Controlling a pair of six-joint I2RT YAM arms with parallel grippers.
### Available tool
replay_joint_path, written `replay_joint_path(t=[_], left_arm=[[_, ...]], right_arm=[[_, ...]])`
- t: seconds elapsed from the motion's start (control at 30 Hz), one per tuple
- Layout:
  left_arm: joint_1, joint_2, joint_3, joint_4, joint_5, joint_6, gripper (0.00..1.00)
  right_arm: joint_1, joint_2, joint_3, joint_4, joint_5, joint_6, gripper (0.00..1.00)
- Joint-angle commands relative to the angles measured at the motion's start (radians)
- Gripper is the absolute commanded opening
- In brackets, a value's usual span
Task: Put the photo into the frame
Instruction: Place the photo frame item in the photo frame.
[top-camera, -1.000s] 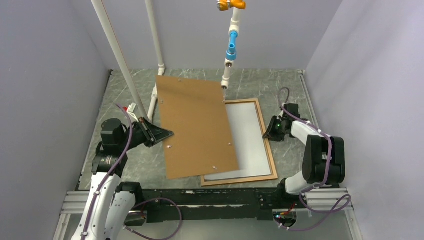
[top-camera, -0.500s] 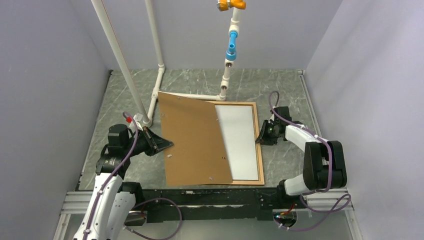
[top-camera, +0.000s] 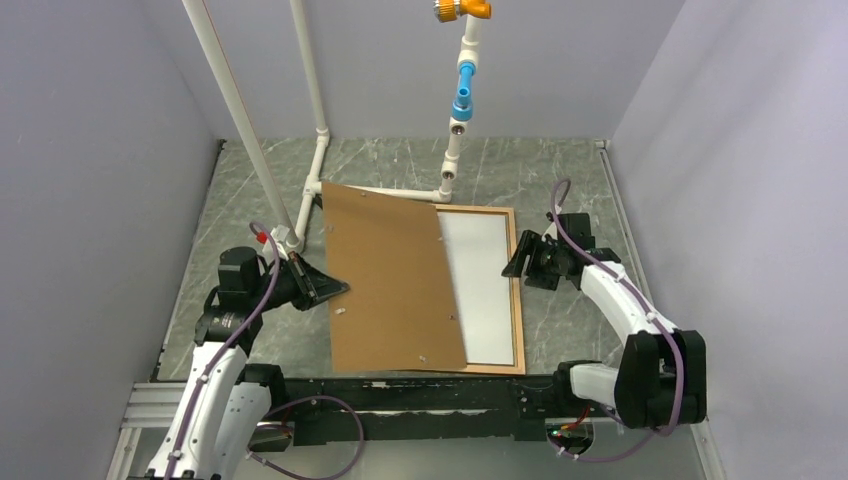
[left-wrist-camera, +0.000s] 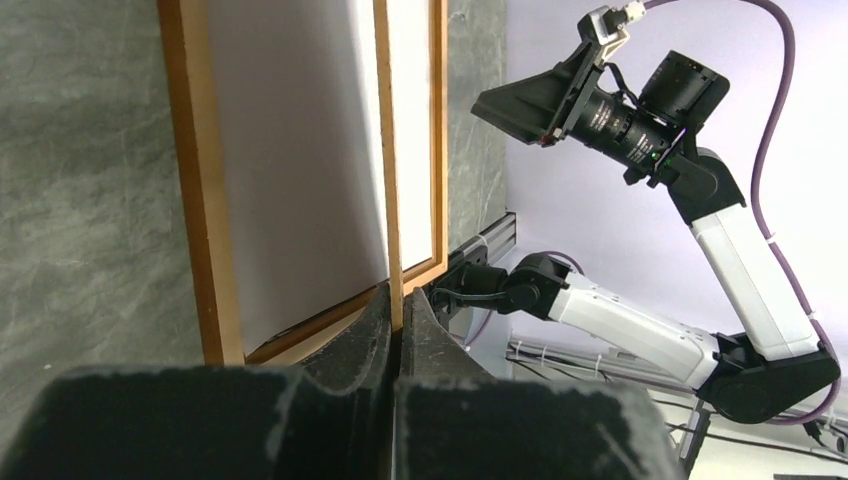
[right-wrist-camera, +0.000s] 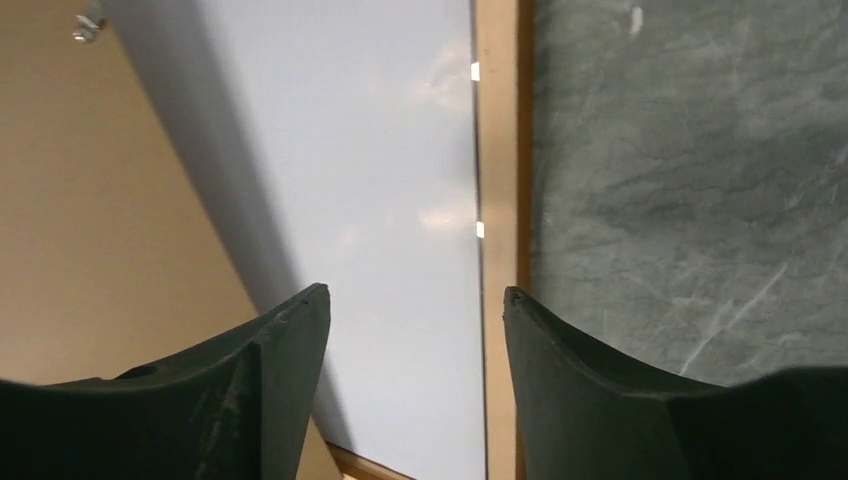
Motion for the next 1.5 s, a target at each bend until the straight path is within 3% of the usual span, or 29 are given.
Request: replay_joint_path(t=[0.0,0.1,0.2,0.23,0.37,0.5,0.97,1.27,1.47], left_arm=[[0.004,-0.037,0.015,0.161,0.107,-0.012,0.00],[0.003,-0.063,-0.008,0.223,0.150,-0.055,0.00],[0.003,-0.091,-0.033,0.282,0.189,-0.096,0.00],[0.002,-0.100,-0.040,0.295,0.197,-0.107,0.00],[-0.011,-0.139,-0.049,0.316,0.213,-0.135,0.00],[-0.028,-0.160,-0.041,0.304,0.212,-0.140,0.00],[-0.054,-0.198,-0.046,0.252,0.195,-0.130,0.00],[-0.057,-0.196,-0.040,0.206,0.198,-0.094,0.00],[-0.057,-0.201,-0.069,0.257,0.212,-0.128,0.00]], right_arm=[[0.003,-0.057,0.070,-0.017,-0.090,0.013,0.69],[0.011,-0.084,0.077,0.005,-0.161,0.046,0.74],[0.044,-0.084,0.098,0.005,-0.116,0.085,0.73],[0.056,-0.069,0.109,-0.002,-0.088,0.094,0.70],[0.099,-0.008,0.148,0.012,-0.065,0.139,0.41],[0.162,0.053,0.200,0.042,-0.011,0.188,0.32],[0.315,0.286,0.509,-0.042,0.140,0.194,0.29],[0.350,0.321,0.575,-0.110,0.254,0.129,0.29],[0.351,0.342,0.611,-0.130,0.285,0.090,0.29]])
